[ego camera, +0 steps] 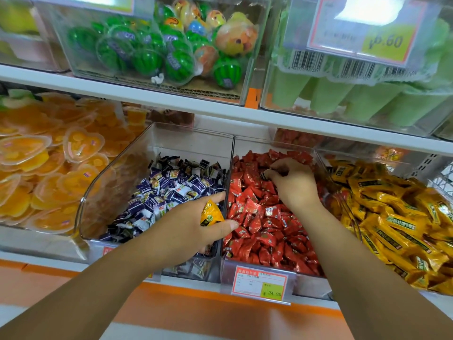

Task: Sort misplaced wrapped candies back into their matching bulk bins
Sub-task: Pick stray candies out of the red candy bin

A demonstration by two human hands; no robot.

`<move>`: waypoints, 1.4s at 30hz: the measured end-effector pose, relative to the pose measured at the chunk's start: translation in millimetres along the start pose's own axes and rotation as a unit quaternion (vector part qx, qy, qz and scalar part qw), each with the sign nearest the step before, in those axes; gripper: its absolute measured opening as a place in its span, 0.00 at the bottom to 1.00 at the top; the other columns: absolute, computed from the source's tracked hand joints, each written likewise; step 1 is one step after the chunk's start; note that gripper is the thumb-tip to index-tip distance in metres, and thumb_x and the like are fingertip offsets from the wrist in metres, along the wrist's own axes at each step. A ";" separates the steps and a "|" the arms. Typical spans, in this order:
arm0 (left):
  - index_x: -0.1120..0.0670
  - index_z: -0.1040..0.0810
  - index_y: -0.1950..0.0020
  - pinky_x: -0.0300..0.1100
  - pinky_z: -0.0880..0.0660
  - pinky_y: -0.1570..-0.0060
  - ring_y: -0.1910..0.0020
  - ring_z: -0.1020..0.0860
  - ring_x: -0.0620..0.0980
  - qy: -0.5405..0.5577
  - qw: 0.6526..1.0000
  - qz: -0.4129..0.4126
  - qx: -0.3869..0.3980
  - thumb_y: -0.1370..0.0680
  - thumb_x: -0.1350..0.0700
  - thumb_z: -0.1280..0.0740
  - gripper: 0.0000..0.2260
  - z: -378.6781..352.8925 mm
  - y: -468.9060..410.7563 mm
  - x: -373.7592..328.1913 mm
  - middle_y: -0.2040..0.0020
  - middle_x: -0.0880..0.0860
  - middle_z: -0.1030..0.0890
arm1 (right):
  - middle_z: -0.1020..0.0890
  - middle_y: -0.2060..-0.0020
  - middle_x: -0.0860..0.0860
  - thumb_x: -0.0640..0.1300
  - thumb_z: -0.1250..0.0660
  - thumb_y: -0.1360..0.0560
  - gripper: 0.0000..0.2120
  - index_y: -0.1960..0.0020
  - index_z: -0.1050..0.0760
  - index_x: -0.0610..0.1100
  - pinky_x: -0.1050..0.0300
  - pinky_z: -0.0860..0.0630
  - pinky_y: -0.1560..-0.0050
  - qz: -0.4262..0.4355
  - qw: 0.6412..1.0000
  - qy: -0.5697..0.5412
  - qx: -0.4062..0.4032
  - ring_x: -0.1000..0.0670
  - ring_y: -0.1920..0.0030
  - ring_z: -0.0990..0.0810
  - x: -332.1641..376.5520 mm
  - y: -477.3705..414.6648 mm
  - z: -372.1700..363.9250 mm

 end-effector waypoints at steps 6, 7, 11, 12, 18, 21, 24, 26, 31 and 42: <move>0.37 0.44 0.25 0.30 0.35 0.76 0.78 0.29 0.39 -0.003 1.000 -0.002 -0.002 0.25 0.41 0.35 0.31 -0.3 -0.1 0.8 0.70 0.51 0.28 | 0.19 0.61 0.58 0.43 0.30 0.26 0.02 0.53 0.19 0.47 0.75 0.32 0.60 0.039 0.982 -0.175 -0.066 0.59 0.59 0.21 47.6 13.8 28.7; 0.37 0.44 0.25 0.30 0.35 0.76 0.78 0.29 0.39 -0.003 1.000 -0.001 -0.003 0.25 0.41 0.35 0.31 -0.4 0.2 0.4 0.70 0.51 0.29 | 0.18 0.59 0.58 0.44 0.29 0.26 0.04 0.51 0.19 0.47 0.77 0.31 0.59 0.050 0.975 -0.214 -0.021 0.63 0.59 0.21 59.2 17.1 27.9; 0.38 0.44 0.24 0.30 0.35 0.76 0.77 0.28 0.39 -0.008 1.000 -0.005 -0.004 0.25 0.41 0.35 0.31 -0.1 0.2 -0.4 0.70 0.51 0.29 | 0.18 0.45 0.55 0.48 0.30 0.25 0.14 0.40 0.22 0.51 0.70 0.28 0.49 0.034 0.978 -0.106 0.174 0.57 0.44 0.21 65.8 21.9 30.9; 0.38 0.44 0.24 0.30 0.36 0.76 0.78 0.29 0.39 -0.007 1.000 -0.004 -0.004 0.25 0.41 0.35 0.31 0.1 0.3 -0.4 0.70 0.52 0.29 | 0.21 0.40 0.53 0.49 0.31 0.25 0.16 0.38 0.24 0.52 0.65 0.28 0.46 0.019 0.977 -0.026 0.211 0.53 0.41 0.22 60.3 22.5 38.5; 0.39 0.42 0.25 0.29 0.37 0.78 0.79 0.30 0.39 -0.004 1.000 -0.001 -0.018 0.24 0.43 0.34 0.30 -0.6 1.5 -3.4 0.70 0.52 0.29 | 0.48 0.23 0.49 0.58 0.25 0.33 0.45 0.24 0.48 0.63 0.53 0.37 0.30 -0.037 0.846 0.291 0.445 0.44 0.26 0.39 26.4 44.8 41.7; 0.39 0.42 0.25 0.29 0.35 0.77 0.79 0.29 0.39 -0.011 1.000 -0.001 -0.022 0.24 0.43 0.34 0.30 -1.8 2.2 -4.5 0.70 0.51 0.28 | 0.59 0.23 0.48 0.59 0.23 0.36 0.55 0.24 0.59 0.62 0.48 0.36 0.29 -0.028 0.815 0.350 0.460 0.40 0.25 0.42 13.9 51.5 16.0; 0.39 0.42 0.25 0.29 0.35 0.78 0.78 0.29 0.39 -0.007 1.000 0.000 -0.028 0.24 0.43 0.34 0.29 -2.2 2.8 -4.7 0.71 0.51 0.27 | 0.56 0.24 0.45 0.52 0.22 0.35 0.54 0.23 0.57 0.60 0.51 0.27 0.37 -0.022 0.831 0.352 0.430 0.38 0.33 0.30 4.8 52.6 5.4; 0.39 0.41 0.25 0.29 0.36 0.78 0.78 0.29 0.39 0.002 1.000 0.002 -0.030 0.24 0.43 0.34 0.29 -2.6 2.8 -4.3 0.73 0.49 0.27 | 0.49 0.28 0.44 0.47 0.23 0.34 0.46 0.26 0.47 0.60 0.57 0.25 0.48 -0.027 0.854 0.311 0.415 0.40 0.43 0.24 0.5 51.4 6.8; 0.39 0.39 0.26 0.29 0.35 0.77 0.77 0.29 0.39 0.008 0.999 -0.003 -0.038 0.24 0.44 0.34 0.28 -3.3 0.8 -3.2 0.74 0.48 0.26 | 0.27 0.47 0.49 0.40 0.26 0.35 0.30 0.37 0.31 0.57 0.60 0.24 0.60 -0.041 0.908 0.223 0.351 0.48 0.58 0.22 -1.9 43.8 18.5; 0.37 0.39 0.27 0.29 0.36 0.77 0.78 0.29 0.39 -0.003 0.999 -0.009 -0.043 0.25 0.43 0.34 0.28 -2.8 -1.9 -1.9 0.76 0.47 0.26 | 0.24 0.42 0.55 0.48 0.21 0.35 0.33 0.34 0.30 0.56 0.65 0.21 0.66 -0.029 0.955 -0.085 0.283 0.56 0.53 0.22 56.9 34.4 56.3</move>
Point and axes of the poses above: each hand's wrist, its own y-axis away from the middle knuckle, its own z-axis out of the back of the hand, x = y × z, the point moved 3 cm from there along -y, towards the middle knuckle
